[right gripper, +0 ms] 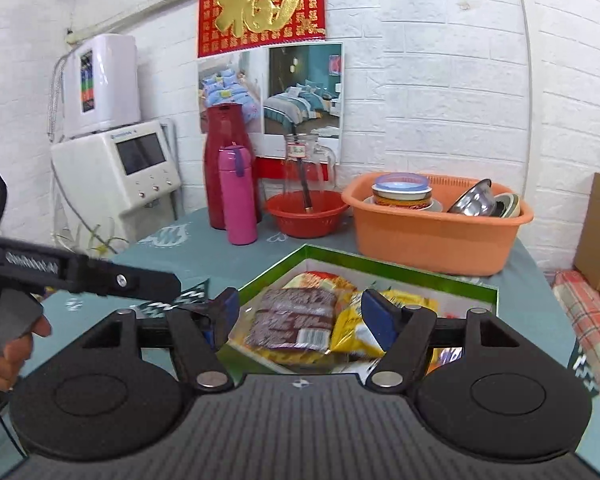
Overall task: Organize snacks
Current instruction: 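Grasp a yellow chip bag with the left gripper while the right grasps a yellow bag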
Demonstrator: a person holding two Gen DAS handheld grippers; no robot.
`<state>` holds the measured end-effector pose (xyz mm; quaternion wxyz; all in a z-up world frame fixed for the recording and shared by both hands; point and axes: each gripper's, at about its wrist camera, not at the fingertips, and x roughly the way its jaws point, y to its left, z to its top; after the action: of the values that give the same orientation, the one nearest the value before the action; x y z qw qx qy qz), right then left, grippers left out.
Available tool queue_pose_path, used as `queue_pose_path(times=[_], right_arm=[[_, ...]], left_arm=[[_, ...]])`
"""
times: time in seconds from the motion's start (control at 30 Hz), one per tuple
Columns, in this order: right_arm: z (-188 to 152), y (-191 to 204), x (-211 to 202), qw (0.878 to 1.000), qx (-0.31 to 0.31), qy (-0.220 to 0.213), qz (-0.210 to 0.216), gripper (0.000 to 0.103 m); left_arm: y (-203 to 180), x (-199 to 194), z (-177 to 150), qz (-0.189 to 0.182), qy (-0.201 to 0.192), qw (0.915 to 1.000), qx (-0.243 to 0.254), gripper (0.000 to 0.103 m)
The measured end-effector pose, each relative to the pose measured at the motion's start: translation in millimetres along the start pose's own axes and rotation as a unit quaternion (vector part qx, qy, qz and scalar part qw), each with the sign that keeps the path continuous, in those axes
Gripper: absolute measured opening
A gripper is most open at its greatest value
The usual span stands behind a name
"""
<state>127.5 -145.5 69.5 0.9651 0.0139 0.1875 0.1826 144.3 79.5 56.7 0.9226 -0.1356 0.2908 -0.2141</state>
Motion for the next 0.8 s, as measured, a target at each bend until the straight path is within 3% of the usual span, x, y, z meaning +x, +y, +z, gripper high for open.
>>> queue_pose_path(times=[0.2, 0.37, 0.4, 0.43, 0.47, 0.63, 0.7, 0.73, 0.77, 0.8], right_arm=[[-32, 12, -20, 0.999, 0.009, 0.034, 0.028, 0.103], [-63, 20, -25, 0.996, 0.030, 0.066, 0.046, 0.103], [-67, 20, -26, 0.996, 0.034, 0.070, 0.049, 0.103], [-71, 21, -25, 0.995, 0.040, 0.075, 0.054, 0.103], [-76, 23, -24, 0.994, 0.046, 0.080, 0.057, 0.103], [-97, 30, -24, 0.989, 0.074, 0.100, 0.081, 0.103], [-106, 33, -24, 0.987, 0.079, 0.110, 0.090, 0.103], [-109, 35, -23, 0.985, 0.078, 0.120, 0.094, 0.103], [-113, 36, -24, 0.984, 0.077, 0.126, 0.096, 0.103], [-117, 38, -25, 0.984, 0.080, 0.126, 0.096, 0.103]], left_arm=[[17, 14, -43, 0.021, 0.045, 0.9986, -0.015, 0.103], [36, 25, -62, 0.030, 0.058, 0.9966, -0.050, 0.103], [39, 26, -65, 0.024, 0.066, 0.9958, -0.058, 0.095], [41, 28, -68, 0.015, 0.078, 0.9946, -0.066, 0.061], [42, 29, -71, 0.009, 0.087, 0.9935, -0.073, 0.051], [15, 13, -99, -0.037, 0.103, 0.9911, -0.075, 0.051], [4, 4, -109, -0.044, 0.101, 0.9911, -0.075, 0.064], [1, -2, -112, -0.038, 0.093, 0.9921, -0.074, 0.085], [1, -7, -114, -0.038, 0.084, 0.9927, -0.078, 0.100], [2, -10, -115, -0.041, 0.080, 0.9923, -0.086, 0.102]])
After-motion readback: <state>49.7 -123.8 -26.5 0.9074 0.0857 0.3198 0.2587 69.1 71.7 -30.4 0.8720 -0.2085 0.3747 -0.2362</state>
